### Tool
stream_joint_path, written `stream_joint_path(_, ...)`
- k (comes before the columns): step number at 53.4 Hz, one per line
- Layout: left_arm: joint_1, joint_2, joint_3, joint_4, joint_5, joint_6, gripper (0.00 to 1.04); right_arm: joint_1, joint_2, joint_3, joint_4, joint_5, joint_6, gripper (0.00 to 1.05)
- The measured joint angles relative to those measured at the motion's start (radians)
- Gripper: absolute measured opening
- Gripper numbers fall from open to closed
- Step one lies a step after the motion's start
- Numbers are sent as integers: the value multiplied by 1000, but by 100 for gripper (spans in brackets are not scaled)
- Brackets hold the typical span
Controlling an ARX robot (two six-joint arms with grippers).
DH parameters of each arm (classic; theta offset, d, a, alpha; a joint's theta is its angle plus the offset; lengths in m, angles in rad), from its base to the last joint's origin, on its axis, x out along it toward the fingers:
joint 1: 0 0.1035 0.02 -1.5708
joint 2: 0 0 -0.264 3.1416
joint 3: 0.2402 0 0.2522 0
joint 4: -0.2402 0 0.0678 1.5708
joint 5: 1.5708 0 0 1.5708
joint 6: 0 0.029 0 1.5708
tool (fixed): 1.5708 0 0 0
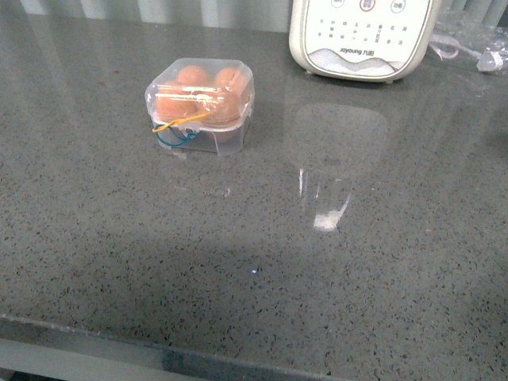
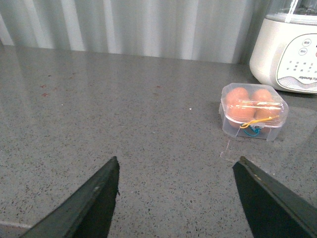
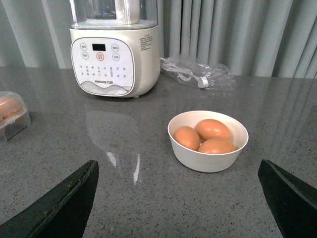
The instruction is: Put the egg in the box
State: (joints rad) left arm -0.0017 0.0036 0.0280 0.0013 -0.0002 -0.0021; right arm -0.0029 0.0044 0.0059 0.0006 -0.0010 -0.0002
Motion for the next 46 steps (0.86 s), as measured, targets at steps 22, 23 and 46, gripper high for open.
stream_joint_path(22,0,0,0,-1,0,0,98,0,0,0,0,0,0,97)
stream_joint_path(23,0,0,0,-1,0,0,98,0,0,0,0,0,0,97)
stream_joint_path(46,0,0,0,-1,0,0,98,0,0,0,0,0,0,97)
